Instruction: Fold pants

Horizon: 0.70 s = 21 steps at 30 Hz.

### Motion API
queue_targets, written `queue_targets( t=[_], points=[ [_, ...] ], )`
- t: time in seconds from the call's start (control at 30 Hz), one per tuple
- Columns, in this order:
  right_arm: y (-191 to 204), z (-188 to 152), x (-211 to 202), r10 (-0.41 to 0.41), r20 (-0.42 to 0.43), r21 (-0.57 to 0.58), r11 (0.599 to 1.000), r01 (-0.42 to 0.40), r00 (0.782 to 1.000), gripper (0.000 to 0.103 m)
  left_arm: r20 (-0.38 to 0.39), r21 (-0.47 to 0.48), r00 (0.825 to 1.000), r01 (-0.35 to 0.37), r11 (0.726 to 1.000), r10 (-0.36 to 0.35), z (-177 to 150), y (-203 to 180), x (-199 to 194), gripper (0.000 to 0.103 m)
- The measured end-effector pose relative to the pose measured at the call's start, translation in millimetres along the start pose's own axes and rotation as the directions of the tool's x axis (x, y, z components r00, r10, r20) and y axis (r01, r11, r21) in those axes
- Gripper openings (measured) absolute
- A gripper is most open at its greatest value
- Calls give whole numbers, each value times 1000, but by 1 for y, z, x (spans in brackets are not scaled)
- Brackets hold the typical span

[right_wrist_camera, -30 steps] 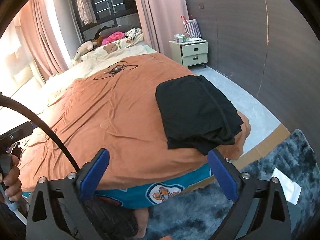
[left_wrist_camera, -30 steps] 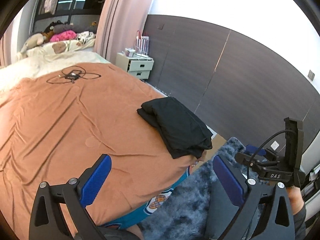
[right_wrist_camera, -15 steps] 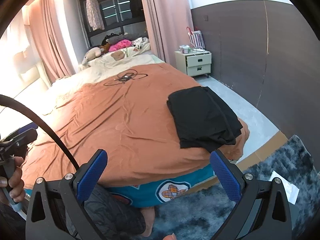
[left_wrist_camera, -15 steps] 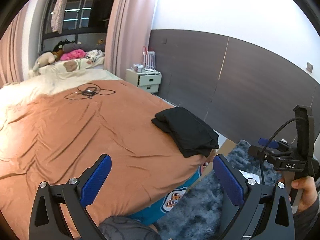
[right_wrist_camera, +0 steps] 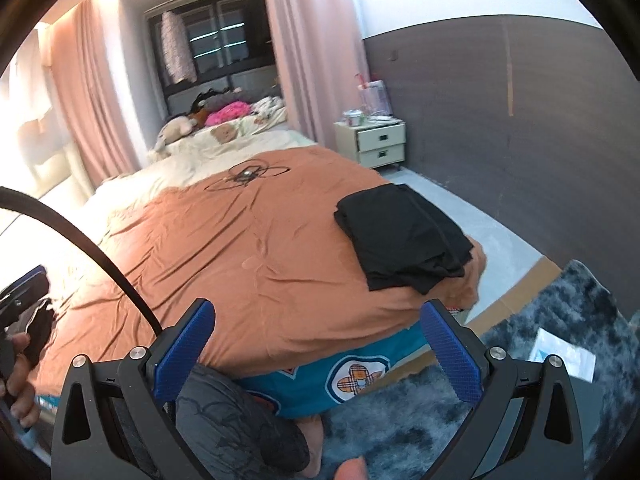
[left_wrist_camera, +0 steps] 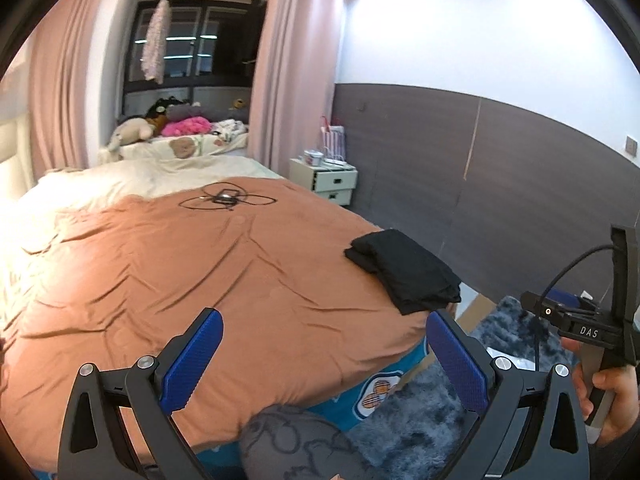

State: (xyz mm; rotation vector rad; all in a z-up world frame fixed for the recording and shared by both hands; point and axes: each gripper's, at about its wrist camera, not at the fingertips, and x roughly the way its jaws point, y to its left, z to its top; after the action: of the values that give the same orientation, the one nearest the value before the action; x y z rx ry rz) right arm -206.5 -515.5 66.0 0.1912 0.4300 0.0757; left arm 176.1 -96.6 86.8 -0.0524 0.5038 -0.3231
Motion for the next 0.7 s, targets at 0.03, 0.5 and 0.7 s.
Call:
queue_targets(
  t=[0.03, 0.5, 0.7],
  points=[
    [3, -5, -3, -7, 13, -1, 1000, 7, 1000, 103, 3, 4, 1000, -13, 1000, 13, -1, 2, -5, 103],
    [42, -67, -19, -70, 107, -40, 996, 75, 992, 103, 31, -14, 991, -132, 991, 132, -52, 30, -43, 103],
    [51, -93, -19, -59, 109, -24, 998, 62, 992, 103, 15, -8, 988, -151, 989, 151, -76, 29, -47, 103]
  ],
)
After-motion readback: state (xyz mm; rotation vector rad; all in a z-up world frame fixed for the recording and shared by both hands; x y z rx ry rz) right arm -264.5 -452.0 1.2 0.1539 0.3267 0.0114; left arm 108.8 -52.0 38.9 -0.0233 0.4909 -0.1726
